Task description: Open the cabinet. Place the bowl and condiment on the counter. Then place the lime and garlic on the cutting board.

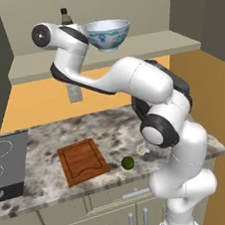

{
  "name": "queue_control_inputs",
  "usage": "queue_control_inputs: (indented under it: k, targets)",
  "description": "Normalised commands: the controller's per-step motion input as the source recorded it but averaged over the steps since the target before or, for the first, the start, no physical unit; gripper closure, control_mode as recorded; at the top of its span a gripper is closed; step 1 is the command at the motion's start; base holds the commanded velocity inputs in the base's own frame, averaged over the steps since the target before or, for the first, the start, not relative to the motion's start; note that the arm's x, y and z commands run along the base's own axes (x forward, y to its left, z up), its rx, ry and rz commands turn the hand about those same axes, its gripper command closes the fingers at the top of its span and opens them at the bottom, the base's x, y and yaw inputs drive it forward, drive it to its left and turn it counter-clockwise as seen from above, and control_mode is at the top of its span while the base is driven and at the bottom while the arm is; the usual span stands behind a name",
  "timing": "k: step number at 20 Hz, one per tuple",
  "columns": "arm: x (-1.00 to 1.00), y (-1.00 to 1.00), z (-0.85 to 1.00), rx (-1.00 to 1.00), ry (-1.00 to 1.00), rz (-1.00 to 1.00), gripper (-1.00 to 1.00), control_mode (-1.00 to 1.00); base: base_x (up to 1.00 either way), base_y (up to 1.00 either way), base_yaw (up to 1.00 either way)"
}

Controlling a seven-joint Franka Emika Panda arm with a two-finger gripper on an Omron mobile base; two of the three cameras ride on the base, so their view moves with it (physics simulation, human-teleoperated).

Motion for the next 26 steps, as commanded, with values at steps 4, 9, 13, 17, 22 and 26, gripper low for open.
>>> queue_control_inputs:
  k: [4, 9, 13, 17, 22, 26]
  targets:
    - [0.3, 0.08, 0.0, 0.0, 0.0, 0.0, -1.0, -1.0, 0.0, 0.0, 0.0]
    - [0.25, 0.11, 0.0, -0.02, 0.0, 0.0, -1.0, -1.0, 0.0, 0.0, 0.0]
    - [0.25, 0.07, 0.0, -0.02, 0.0, 0.0, -1.0, -1.0, 0.0, 0.0, 0.0]
    - [0.15, 0.0, 0.0, -0.04, 0.0, 0.0, -1.0, -1.0, 0.0, 0.0, 0.0]
    - [0.2, 0.0, -0.02, -0.03, 0.0, 0.0, -1.0, -1.0, 0.0, 0.0, 0.0]
    - [0.2, -0.08, -0.08, -0.02, 0.0, 0.0, -1.0, -1.0, 0.0, 0.0, 0.0]
